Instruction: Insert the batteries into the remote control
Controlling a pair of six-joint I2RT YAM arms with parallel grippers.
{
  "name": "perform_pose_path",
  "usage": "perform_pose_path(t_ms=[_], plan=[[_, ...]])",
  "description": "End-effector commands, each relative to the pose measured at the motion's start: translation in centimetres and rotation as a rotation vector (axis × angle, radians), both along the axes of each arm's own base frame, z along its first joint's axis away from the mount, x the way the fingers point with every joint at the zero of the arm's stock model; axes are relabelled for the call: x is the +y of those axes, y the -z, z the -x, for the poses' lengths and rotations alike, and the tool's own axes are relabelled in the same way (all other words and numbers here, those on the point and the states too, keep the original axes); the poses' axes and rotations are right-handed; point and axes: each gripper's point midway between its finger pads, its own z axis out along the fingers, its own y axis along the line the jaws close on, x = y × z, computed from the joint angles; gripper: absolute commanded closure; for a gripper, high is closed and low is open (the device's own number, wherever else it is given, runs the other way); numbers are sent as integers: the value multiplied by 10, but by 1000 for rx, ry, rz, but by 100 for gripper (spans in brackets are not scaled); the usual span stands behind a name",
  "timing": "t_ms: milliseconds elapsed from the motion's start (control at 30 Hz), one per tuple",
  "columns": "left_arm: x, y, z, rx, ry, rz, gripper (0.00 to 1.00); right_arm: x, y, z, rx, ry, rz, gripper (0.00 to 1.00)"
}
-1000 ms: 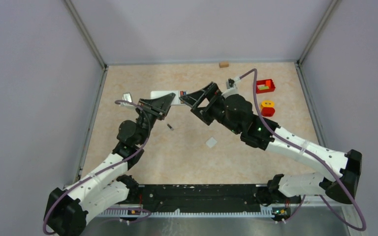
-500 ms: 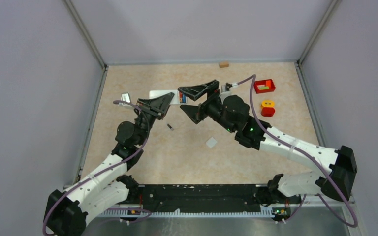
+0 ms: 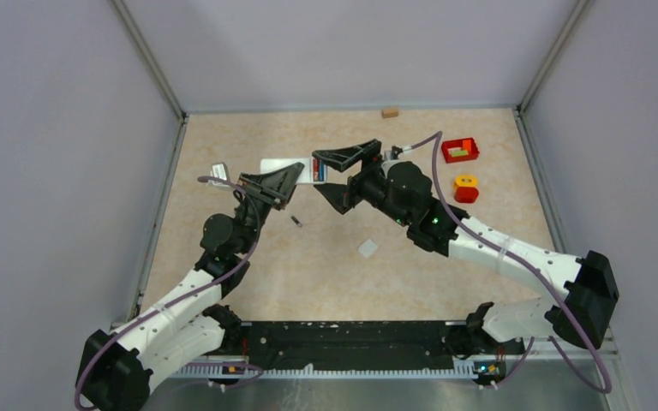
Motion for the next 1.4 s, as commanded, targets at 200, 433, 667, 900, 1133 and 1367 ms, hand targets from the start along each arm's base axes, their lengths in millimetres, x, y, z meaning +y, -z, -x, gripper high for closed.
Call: perform_pose_path(t_ms=[200,433,667,900,1133,1367], plan=[[1,-18,15,-71,53,63,100,-13,-3,-21,25,43,-24,19],[-1,-16,15,-76,59,63,100,-5,5,-18,45,-5,-8,33],[-1,-18,15,-83,59,63,100,-1,8,-15,50,-32,-7,44],[0,-21,14,-89,53,65,100,2,14,-10,75,-60,-17,62],[-2,-28,12,-98,51,66,100,3,20,-6,79,-67,-5,73],[-1,-29,7,-73,33,53,100,1,25,-4,50,-73,49,80]])
